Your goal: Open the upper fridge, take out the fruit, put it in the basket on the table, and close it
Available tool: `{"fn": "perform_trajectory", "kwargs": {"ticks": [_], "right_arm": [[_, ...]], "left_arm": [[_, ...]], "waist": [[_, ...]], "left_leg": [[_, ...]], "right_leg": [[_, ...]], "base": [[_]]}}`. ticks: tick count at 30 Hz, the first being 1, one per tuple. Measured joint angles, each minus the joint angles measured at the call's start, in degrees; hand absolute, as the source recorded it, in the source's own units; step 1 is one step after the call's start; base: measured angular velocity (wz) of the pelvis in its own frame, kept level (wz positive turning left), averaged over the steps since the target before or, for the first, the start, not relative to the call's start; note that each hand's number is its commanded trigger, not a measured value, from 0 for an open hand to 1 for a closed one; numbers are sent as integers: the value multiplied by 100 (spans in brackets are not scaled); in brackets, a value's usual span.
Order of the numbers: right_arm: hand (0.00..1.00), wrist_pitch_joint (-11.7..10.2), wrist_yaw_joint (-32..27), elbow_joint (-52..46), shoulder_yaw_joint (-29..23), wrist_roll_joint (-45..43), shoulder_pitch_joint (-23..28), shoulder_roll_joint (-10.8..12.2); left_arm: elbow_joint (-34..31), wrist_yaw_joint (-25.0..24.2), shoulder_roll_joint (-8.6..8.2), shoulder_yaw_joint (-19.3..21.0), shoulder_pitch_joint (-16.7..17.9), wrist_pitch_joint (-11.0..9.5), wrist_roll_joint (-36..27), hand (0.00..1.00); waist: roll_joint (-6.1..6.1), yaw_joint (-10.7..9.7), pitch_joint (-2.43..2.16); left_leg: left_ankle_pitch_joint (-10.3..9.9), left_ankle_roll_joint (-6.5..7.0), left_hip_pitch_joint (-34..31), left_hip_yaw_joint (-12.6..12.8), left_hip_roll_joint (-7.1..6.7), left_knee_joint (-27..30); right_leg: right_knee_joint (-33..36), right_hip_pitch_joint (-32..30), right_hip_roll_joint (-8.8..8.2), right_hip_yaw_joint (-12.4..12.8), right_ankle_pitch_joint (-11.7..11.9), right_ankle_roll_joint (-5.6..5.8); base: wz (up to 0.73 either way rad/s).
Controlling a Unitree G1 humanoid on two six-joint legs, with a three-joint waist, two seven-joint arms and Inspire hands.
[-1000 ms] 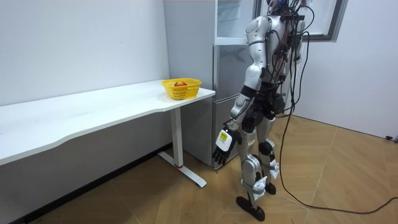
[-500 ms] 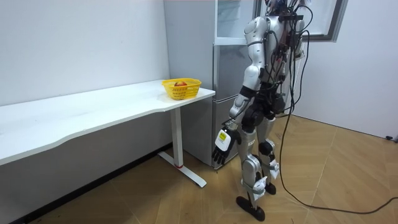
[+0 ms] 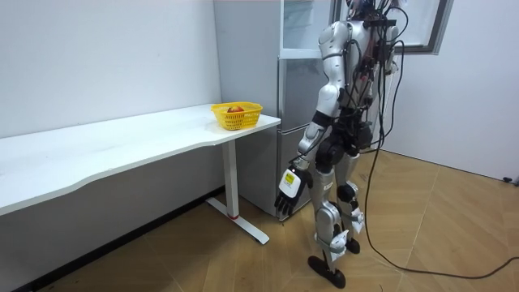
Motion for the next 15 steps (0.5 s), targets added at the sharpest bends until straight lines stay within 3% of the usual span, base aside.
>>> {"fn": "perform_trajectory", "kwargs": {"ticks": [6,10,15], "right_arm": [[0,499,-493,-409,256,-901,4,3],[0,820,-888,-554,677,-2171,16,4],[0,1169,-1020,-971,1012,-2382,186,12]], "left_arm": [[64,-69,-12,91,64,-8,46,0],[163,-57,-53,89,64,-82,58,0],[309,-61,-68,86,50,-244,52,0]], "waist": [[36,-43,6],[57,-45,18],[68,-38,26]], "left_leg": [[29,-23,-1,14,-27,0],[56,-51,82,38,-35,3],[88,-67,141,88,-47,1]], "right_leg": [[293,-107,-21,8,-86,-34],[404,-125,-27,31,-146,-45],[533,-193,-23,94,-178,-31]], "base": [[-4],[-4],[-5]]}}
